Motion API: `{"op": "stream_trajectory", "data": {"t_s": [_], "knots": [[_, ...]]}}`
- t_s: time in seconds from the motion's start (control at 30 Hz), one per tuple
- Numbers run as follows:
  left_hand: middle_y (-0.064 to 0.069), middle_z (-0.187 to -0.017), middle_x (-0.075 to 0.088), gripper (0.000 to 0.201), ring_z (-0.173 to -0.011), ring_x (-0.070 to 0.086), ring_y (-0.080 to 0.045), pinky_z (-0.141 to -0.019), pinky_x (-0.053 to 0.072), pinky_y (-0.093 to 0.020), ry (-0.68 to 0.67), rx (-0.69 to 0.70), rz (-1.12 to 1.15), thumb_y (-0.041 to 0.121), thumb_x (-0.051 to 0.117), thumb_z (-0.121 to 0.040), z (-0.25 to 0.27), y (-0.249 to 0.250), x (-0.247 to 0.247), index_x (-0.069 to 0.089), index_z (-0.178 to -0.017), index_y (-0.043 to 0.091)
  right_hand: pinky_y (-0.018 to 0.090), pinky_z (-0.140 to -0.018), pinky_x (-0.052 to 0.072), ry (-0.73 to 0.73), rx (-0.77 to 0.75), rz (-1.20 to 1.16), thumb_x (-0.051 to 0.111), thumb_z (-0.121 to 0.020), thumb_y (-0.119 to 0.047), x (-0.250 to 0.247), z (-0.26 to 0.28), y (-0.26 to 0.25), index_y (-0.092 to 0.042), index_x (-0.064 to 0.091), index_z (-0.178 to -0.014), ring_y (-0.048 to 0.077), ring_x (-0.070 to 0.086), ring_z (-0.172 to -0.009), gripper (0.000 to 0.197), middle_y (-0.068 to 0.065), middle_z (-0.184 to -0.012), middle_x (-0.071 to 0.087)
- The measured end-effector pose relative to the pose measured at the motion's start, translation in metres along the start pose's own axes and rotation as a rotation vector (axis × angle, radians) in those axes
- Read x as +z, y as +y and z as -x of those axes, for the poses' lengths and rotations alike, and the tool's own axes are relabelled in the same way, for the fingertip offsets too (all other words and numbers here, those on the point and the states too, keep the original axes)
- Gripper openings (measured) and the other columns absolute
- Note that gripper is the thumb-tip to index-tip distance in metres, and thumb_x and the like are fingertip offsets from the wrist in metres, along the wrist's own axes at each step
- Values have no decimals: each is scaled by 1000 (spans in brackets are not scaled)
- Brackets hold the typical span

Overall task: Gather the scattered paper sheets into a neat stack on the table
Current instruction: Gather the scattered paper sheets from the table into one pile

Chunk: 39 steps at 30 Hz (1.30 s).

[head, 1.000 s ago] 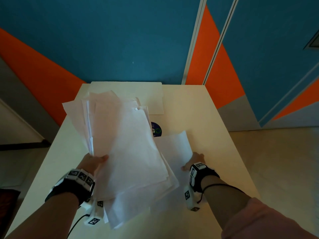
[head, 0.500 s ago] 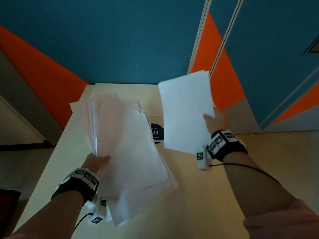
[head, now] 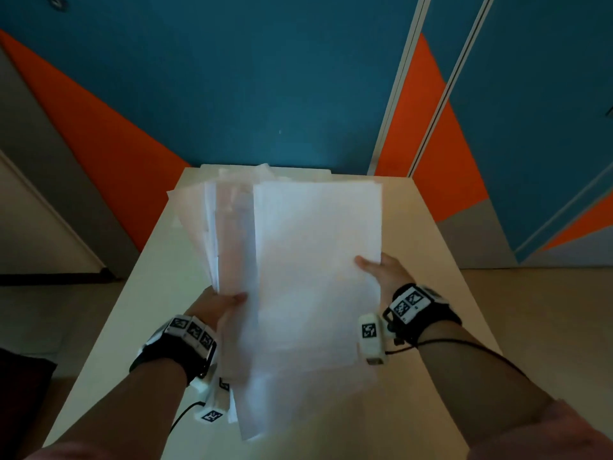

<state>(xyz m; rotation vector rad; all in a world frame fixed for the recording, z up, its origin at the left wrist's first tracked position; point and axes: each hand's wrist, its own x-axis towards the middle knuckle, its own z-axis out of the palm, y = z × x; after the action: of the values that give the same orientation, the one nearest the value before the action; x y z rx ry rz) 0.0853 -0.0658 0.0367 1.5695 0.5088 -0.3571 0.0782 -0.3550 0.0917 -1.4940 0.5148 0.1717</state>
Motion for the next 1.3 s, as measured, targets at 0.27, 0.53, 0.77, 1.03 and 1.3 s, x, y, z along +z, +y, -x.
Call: {"op": "stream_trajectory", "data": {"t_s": [0.27, 0.53, 0.77, 1.03, 1.3], "knots": [[-9, -123, 65, 65, -117, 57, -26, -104, 42, -38, -127, 16, -23, 47, 49, -88, 10, -1, 13, 44, -136, 3, 50, -103, 42, -259, 193, 83, 91, -46, -28, 8, -9, 34, -7, 62, -115, 32, 60, -110, 77, 13, -115, 66], [-3, -91, 71, 41, -82, 68, -7, -78, 56, -20, -98, 284, -83, 12, 78, -70, 18, 40, 18, 66, -108, 3, 35, -97, 45, -22, -136, 111, 72, -75, -2, 24, -4, -4, -4, 62, -112, 22, 60, -100, 38, 9, -108, 65], [9, -69, 73, 27, -59, 68, 6, -56, 54, -11, -119, 463, 113, -3, 70, -74, 26, 86, 25, 63, -92, 16, 6, -54, 49, -3, -362, -102, 72, -74, 2, 33, 12, -43, -14, 64, -87, -1, 65, -66, 22, -6, -83, 67], [5, -82, 78, 74, -82, 74, -8, -71, 57, -20, -267, 430, 133, 36, 92, -22, 13, 73, 11, 70, -91, 17, 27, -78, 53, -98, -249, 10, 78, -66, 5, 16, 3, -15, -21, 65, -84, 7, 69, -77, 34, -6, -85, 71], [-3, -98, 77, 64, -93, 72, -17, -75, 57, -24, -270, 512, 192, 20, 85, -45, 18, 84, 15, 68, -106, 12, 38, -92, 53, -40, -266, 38, 91, -46, -36, 28, 2, -25, -6, 63, -110, 22, 68, -97, 76, 7, -104, 71]]}}
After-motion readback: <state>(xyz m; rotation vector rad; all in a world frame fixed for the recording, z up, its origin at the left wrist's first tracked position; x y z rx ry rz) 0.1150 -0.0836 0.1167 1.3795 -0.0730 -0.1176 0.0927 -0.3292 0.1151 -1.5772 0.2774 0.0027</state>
